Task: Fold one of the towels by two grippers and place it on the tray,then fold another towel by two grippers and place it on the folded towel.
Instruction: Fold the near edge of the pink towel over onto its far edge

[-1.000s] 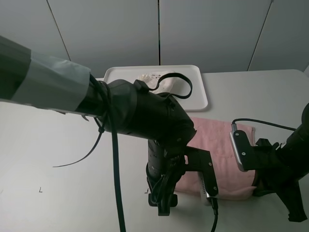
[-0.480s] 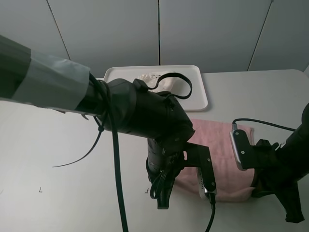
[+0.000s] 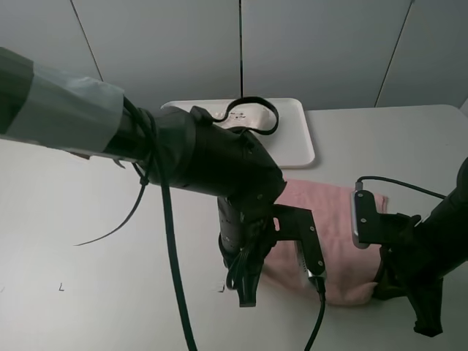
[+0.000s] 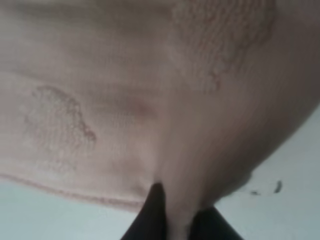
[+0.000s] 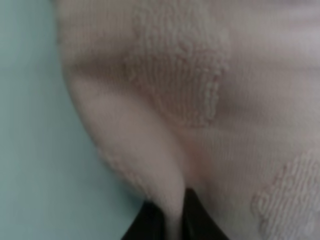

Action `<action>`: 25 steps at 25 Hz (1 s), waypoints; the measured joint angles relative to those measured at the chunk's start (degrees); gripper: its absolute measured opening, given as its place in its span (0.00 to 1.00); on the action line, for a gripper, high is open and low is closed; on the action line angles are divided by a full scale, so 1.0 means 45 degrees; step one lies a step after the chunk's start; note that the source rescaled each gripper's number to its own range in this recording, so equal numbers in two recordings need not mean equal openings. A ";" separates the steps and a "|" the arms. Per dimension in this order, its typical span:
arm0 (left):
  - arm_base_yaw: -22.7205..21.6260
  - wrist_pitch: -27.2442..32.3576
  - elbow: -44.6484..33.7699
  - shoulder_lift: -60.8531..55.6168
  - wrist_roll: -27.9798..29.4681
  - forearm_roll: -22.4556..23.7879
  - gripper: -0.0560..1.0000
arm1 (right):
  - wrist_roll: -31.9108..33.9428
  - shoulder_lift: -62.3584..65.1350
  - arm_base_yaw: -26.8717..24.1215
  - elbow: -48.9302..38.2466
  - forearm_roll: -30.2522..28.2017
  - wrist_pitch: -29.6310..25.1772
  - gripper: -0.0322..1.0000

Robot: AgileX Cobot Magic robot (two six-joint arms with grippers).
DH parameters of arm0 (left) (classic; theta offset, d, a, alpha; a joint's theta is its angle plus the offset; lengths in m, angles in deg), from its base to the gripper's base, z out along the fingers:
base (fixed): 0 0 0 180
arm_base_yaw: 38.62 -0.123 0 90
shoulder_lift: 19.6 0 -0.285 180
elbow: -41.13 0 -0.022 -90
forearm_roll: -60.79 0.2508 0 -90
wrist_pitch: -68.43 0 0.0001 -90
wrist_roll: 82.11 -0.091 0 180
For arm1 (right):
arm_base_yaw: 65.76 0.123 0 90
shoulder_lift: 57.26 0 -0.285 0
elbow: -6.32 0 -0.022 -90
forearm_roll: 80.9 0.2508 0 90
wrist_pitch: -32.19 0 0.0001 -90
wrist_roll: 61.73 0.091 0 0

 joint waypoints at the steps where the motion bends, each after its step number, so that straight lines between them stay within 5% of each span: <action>1: -0.0255 -0.0054 0.0000 -0.0158 -0.0026 -0.0123 0.07 | 0.0023 0.0098 0.0000 0.0000 0.0269 0.0000 0.04; 8: -0.1684 -0.0110 0.0426 -0.0990 -0.0659 -0.2051 0.07 | 0.2316 0.1754 0.0000 -0.0024 0.1412 0.0092 0.04; 15: -0.2202 -0.0091 0.1252 -0.1303 -0.0708 -0.2460 0.07 | 0.5455 0.3412 0.0011 0.0220 0.1357 -0.0156 0.04; 25: -0.2633 -0.0788 0.2013 -0.1325 0.0004 -0.2990 0.07 | 1.1714 0.3681 0.0011 0.2035 -0.1232 -0.0413 0.04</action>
